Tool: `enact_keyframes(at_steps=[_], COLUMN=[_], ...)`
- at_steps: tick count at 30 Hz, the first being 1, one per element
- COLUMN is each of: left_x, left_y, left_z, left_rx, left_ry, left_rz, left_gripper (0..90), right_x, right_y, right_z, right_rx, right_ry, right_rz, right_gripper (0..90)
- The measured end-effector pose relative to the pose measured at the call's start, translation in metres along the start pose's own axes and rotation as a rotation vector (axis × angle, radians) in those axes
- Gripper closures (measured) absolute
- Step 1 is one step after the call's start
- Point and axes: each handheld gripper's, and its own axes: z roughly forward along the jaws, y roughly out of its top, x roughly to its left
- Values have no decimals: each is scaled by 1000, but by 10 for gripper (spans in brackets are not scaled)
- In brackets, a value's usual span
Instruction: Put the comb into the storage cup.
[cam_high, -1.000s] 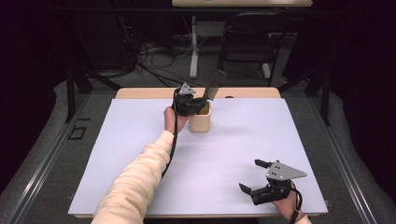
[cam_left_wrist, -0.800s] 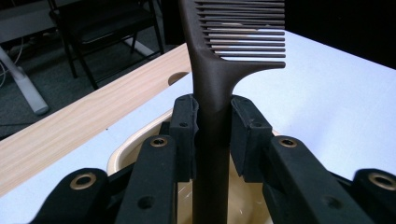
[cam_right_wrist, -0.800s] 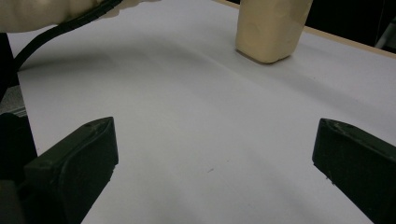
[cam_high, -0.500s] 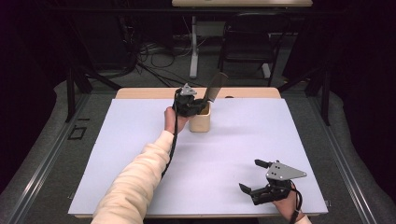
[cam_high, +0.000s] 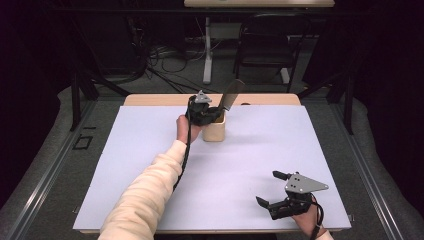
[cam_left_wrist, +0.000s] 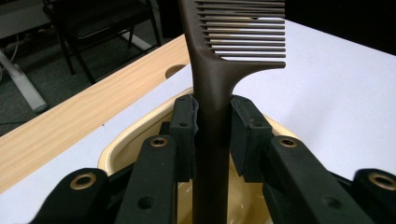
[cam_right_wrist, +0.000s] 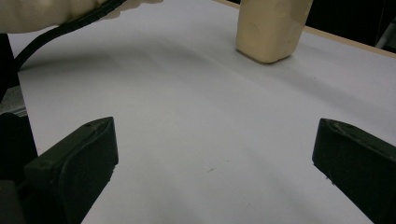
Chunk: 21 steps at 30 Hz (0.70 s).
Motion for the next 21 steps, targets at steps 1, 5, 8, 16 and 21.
enact_keyframes(at_steps=[1, 5, 8, 16, 21], left_x=[0, 1, 1, 0, 1], left_y=[0, -1, -2, -4, -4], left_z=[0, 1, 2, 3, 3], left_rx=[0, 7, 8, 16, 19], left_ry=[-2, -1, 0, 1, 3], left_rz=[-4, -3, -5, -5, -12], left_gripper=[722, 720, 719, 719, 718], right_x=[0, 0, 0, 0, 0], right_y=[0, 0, 0, 0, 0], right_z=[0, 0, 0, 0, 0], right_rx=[0, 0, 0, 0, -1], right_ry=[0, -1, 0, 0, 1], right_rz=[0, 0, 0, 0, 0], right_gripper=[0, 0, 0, 0, 0])
